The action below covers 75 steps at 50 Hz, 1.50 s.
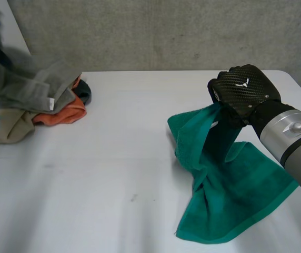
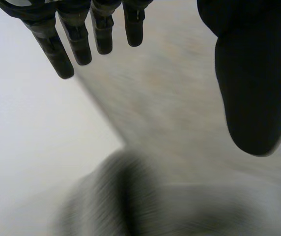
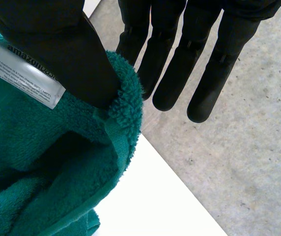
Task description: Fold the laundry.
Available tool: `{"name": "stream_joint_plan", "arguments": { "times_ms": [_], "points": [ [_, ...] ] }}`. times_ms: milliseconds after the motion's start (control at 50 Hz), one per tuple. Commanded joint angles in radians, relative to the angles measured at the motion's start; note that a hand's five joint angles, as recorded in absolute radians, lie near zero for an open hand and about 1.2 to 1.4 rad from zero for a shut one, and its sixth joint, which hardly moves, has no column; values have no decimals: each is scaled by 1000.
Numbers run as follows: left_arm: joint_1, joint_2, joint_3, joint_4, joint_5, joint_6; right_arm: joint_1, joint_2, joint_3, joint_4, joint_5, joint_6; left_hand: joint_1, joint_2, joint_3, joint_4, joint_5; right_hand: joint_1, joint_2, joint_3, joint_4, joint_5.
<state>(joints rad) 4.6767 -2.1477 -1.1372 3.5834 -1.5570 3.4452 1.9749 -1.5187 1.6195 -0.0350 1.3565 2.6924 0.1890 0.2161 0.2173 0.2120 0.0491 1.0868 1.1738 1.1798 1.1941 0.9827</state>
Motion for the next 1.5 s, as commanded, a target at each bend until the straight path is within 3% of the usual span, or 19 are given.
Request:
{"name": "stream_joint_plan", "arguments": {
  "times_ms": [20,80,220,260,300,320,460,560,680,780,880,1020,1100,1180,1260,1300,1340,1360,1500],
  "points": [
    [-159,81,-226,-115,61,-1,16,9,5,-5,-10,1,-15,-42,-43,-37,-49,310,222,217,202,239],
    [-202,173,-347,-109,63,-9,59,23,5,-6,-40,9,-15,-42,-43,-37,-49,310,222,217,202,239],
    [-263,321,-472,-14,51,-9,291,239,-29,-54,-195,24,-8,-35,-36,-31,-42,310,222,217,202,239],
    [-265,336,-481,-3,48,-8,350,326,-68,-55,-197,21,-8,-35,-36,-31,-42,-402,-489,-495,-510,-473],
    [-268,350,-490,5,46,-6,375,370,-91,-52,-183,18,-8,-35,-36,-31,-42,-864,-951,-957,-972,-935],
    [-268,356,-490,3,46,-6,389,406,-119,-51,-154,18,-8,-35,-36,-31,-42,-912,-999,-1005,-1020,-983],
    [-286,426,-549,-5,48,-11,371,373,-167,-45,44,26,-8,-35,-36,-31,-42,-912,-999,-1005,-1020,-983],
    [-363,469,-599,-8,52,-8,210,234,-161,42,138,14,1,-26,-27,-22,-34,-912,-999,-1005,-1020,-983],
    [-528,457,-653,-93,51,-8,15,198,-165,205,104,10,22,-6,-7,-1,-13,-912,-999,-1005,-1020,-983],
    [-596,393,-679,-192,46,-9,-96,201,-144,276,43,-17,48,21,20,25,13,-912,-999,-1005,-1020,-983],
    [-604,299,-687,-219,48,-14,-209,213,-56,236,-68,-97,71,44,43,48,37,-912,-999,-1005,-1020,-983],
    [-593,178,-662,-218,55,-12,-280,354,-10,72,-109,-167,203,176,175,180,169,-882,-969,-975,-989,-952],
    [-592,112,-628,-219,55,-12,-294,435,-21,15,-115,-177,338,311,310,315,304,-867,-954,-960,-974,-937],
    [-593,57,-581,-218,55,-14,-294,515,-49,-19,-115,-189,717,690,688,694,682,-846,-933,-939,-954,-917],
    [-592,31,-533,-213,52,-9,-289,589,-110,-37,-111,-200,1169,1142,1140,1146,1134,-528,-615,-621,-635,-598],
    [-590,26,-494,-195,48,-9,-286,607,-138,-46,-111,-198,1207,1180,1179,1184,1173,-360,-447,-453,-467,-430],
    [-587,25,-461,-167,35,-8,-284,629,-179,-66,-108,-189,1207,1180,1179,1184,1173,205,118,112,98,135],
    [-583,23,-423,-134,11,-6,-284,634,-193,-75,-106,-187,1207,1180,1179,1184,1173,308,221,215,201,238],
    [-500,29,-158,10,-64,28,-278,617,-355,-230,-14,-151,1207,1180,1179,1184,1173,310,222,217,202,239]
  ]
}}
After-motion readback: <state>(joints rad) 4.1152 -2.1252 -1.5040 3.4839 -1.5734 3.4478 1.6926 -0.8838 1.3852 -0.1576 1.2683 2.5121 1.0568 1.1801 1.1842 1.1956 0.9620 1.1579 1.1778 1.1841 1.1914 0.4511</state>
